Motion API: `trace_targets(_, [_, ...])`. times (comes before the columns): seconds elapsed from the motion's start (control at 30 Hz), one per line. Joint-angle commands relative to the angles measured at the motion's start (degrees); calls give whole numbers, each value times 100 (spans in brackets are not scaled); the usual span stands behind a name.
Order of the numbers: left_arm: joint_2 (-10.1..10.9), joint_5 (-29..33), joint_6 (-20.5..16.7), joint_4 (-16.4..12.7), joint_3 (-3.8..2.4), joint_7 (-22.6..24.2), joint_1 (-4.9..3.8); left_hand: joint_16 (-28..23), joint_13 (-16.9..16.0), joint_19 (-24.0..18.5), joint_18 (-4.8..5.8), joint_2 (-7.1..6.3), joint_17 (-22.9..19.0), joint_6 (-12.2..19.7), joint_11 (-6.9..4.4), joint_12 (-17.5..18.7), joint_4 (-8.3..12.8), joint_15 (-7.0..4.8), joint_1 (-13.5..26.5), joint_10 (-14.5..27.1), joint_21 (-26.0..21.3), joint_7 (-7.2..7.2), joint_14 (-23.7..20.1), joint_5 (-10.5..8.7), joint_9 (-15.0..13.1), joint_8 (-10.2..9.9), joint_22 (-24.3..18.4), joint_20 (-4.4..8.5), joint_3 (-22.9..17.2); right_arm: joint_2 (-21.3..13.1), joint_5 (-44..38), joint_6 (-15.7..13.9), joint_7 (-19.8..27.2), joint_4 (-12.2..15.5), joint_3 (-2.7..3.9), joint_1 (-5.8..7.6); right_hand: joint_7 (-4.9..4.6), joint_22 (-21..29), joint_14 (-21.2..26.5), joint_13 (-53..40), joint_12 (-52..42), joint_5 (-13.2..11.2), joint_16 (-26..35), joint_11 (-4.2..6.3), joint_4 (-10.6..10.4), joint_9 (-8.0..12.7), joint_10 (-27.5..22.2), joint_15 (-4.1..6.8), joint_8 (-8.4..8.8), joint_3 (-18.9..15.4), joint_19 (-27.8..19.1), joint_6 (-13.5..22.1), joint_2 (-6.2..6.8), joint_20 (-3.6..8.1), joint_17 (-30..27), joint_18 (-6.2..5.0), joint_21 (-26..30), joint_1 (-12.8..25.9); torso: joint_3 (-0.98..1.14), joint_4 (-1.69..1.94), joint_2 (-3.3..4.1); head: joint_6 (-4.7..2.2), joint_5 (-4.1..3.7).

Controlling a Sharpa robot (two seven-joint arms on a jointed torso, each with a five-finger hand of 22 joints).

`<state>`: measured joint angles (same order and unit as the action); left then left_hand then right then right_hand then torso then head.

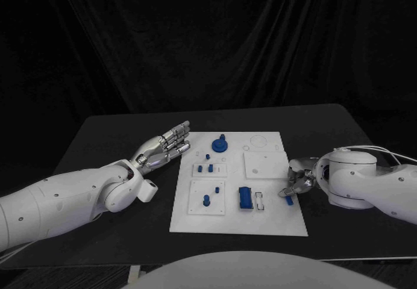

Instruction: Assemble the parts on the task board

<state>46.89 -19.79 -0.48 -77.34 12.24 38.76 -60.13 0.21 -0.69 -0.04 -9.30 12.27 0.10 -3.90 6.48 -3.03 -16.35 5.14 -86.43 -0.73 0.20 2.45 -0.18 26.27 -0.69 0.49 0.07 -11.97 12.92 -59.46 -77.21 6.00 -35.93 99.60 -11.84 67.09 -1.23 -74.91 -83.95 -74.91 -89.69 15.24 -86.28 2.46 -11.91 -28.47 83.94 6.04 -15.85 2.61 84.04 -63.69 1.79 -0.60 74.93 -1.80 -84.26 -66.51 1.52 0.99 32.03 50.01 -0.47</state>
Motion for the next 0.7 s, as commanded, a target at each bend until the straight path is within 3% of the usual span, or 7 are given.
trace_targets(0.03, [-8,5,90,-11,-6,550,11,-21,-4,4,-96,-4,-10,-23,58,-20,0,46,-51,4,-20,-56,18,29,-9,30,-7,-57,-32,15,-110,-129,-113,-10,-3,-37,3,-1281,-401,-1509,-31,71,37,37,70,1,606,34,55,8,316,35,-2,49,502,9,63,-85,0,-1,1,-1,0])
trace_targets(0.13, [-9,5,96,-11,-6,544,12,-21,-4,4,-95,-7,-10,-41,68,-21,5,55,-69,3,-20,-78,18,47,-11,33,-7,-64,-41,24,-119,-150,-114,-13,-4,-52,8,-1272,-395,-1509,-31,209,57,44,140,-14,606,38,78,44,307,44,4,55,465,4,87,-140,0,0,1,-1,3])
trace_targets(0.23, [-10,5,102,-11,-6,537,15,-21,-5,4,-95,-14,-10,-61,80,-25,15,67,-97,2,-20,-112,18,81,-14,36,-7,-73,-54,34,-115,-221,-115,-12,-4,-84,27,-1255,-382,-1509,-31,567,99,66,334,-41,606,50,114,160,289,58,33,65,385,-9,139,-334,1,0,1,-1,8])
trace_targets(0.37, [-14,5,110,-8,-6,530,19,-21,-5,4,-95,-23,-10,-80,92,-28,31,79,-138,0,-20,-147,18,132,-16,39,-7,-84,-75,37,-53,-327,-113,-6,-4,-119,26,-1232,-363,-1509,-31,865,151,71,518,-60,606,54,151,284,263,84,77,72,283,-24,208,-506,0,0,1,-1,12])
trace_targets(0.53, [-19,5,121,-1,-6,524,27,-21,-6,4,-95,-29,-10,-98,103,-31,48,88,-174,-1,-20,-179,18,179,-19,41,-7,-90,-95,28,147,-484,-109,3,-4,-143,11,-1210,-345,-1509,-31,1074,208,69,665,-78,606,47,194,410,239,118,114,69,179,-39,276,-590,1,1,1,-1,13])
trace_targets(0.7, [-26,5,129,3,-6,522,40,-21,-7,4,-95,-32,-10,-107,114,-37,59,98,-199,-4,-20,-207,18,212,-20,42,-7,-94,-112,11,371,-668,-104,23,-3,-152,-22,-1196,-335,-1509,-31,1678,258,52,905,-91,606,34,257,655,227,148,189,58,93,-48,328,-654,0,1,0,-1,24])
